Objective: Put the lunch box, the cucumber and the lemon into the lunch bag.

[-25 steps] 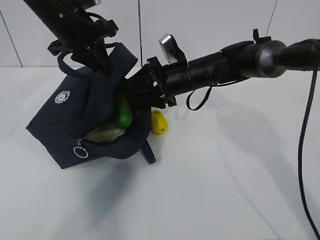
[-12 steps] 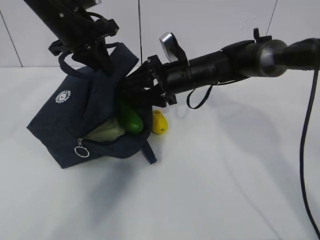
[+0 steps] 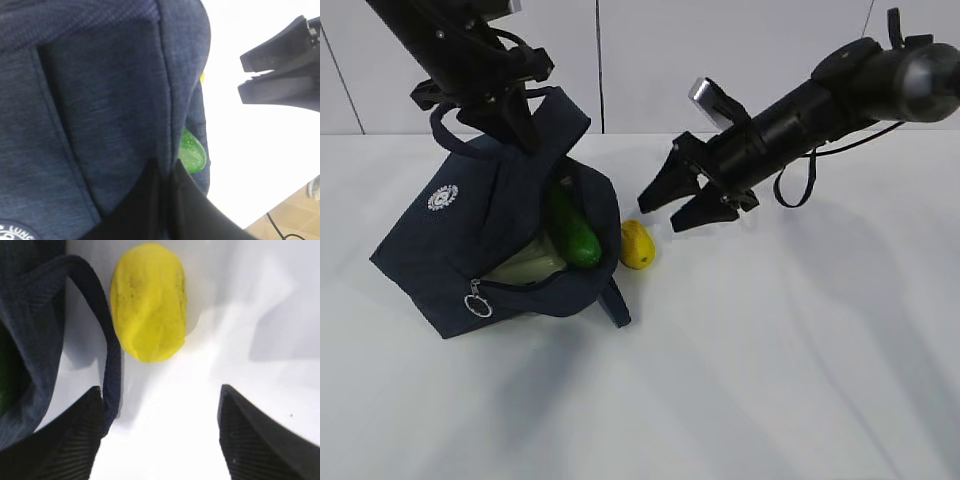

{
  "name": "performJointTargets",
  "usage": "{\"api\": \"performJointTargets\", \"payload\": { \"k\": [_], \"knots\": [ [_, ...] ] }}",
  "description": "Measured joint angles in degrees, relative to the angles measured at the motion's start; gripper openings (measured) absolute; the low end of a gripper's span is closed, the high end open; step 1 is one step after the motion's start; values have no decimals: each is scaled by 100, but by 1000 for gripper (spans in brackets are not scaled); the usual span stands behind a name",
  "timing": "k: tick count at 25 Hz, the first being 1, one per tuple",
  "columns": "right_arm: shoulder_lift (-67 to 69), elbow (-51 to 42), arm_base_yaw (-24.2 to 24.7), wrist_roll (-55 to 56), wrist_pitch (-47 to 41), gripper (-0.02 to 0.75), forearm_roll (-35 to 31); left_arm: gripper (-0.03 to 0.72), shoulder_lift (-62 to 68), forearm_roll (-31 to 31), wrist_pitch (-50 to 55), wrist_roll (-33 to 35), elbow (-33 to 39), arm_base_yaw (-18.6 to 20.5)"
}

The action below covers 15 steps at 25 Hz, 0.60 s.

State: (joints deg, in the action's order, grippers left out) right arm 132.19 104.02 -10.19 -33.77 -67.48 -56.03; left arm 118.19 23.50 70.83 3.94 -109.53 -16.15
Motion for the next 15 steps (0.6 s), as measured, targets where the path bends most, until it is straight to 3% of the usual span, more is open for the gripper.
{"api": "performJointTargets", "payload": {
  "k": [5, 15],
  "knots": [
    [0, 0, -259, 778, 490, 529, 1379, -7, 0, -37, 0, 12, 0, 0],
    [0, 84, -968, 1349, 1167, 496, 2674, -7, 0, -54, 0, 12, 0, 0]
  ]
}}
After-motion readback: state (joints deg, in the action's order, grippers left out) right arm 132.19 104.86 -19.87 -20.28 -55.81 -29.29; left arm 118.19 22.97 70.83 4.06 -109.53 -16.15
